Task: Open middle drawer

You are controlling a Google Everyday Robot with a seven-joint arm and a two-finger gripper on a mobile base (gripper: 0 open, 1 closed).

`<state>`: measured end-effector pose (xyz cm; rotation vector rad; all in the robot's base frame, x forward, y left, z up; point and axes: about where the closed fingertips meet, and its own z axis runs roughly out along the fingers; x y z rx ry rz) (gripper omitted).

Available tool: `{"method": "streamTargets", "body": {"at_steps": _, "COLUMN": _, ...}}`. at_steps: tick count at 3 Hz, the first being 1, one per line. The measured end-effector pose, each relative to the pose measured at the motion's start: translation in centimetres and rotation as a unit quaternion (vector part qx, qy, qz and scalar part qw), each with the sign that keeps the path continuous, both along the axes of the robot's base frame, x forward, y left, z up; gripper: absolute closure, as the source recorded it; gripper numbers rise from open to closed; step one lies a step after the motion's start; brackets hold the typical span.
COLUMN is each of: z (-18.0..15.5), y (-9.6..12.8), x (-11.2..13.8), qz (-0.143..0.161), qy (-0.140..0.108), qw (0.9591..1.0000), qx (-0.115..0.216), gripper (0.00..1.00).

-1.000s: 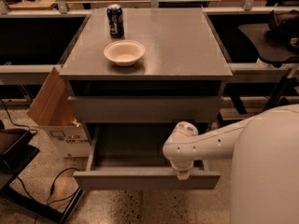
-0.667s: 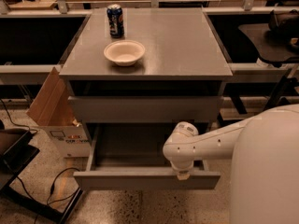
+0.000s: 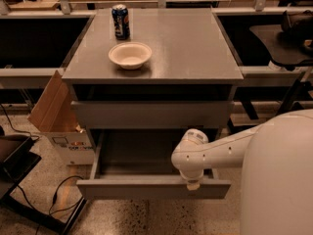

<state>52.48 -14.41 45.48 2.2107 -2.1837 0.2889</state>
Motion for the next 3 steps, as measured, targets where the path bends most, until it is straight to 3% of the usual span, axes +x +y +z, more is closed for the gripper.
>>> {"method": "streamTargets", "body": {"at_steps": 1, "z": -0.1, "y": -0.1, "x": -0.1, "qz": 0.000, "qy": 0.001, "qw": 1.0000, "qx": 0.000, "gripper": 0.04}}
{"method": "streamTargets", "body": {"at_steps": 2, "z": 1.4, "y": -0.3, "x": 0.6, "qz": -0.008, "qy": -0.005, "qw": 1.0000, "qx": 0.002, "gripper": 0.00}}
{"method": "streamTargets", "body": {"at_steps": 3, "z": 5.1, "y": -1.3, "x": 2.0, "qz": -0.013, "qy": -0.026, "qw": 0.9996, "qx": 0.008, "gripper": 0.18}}
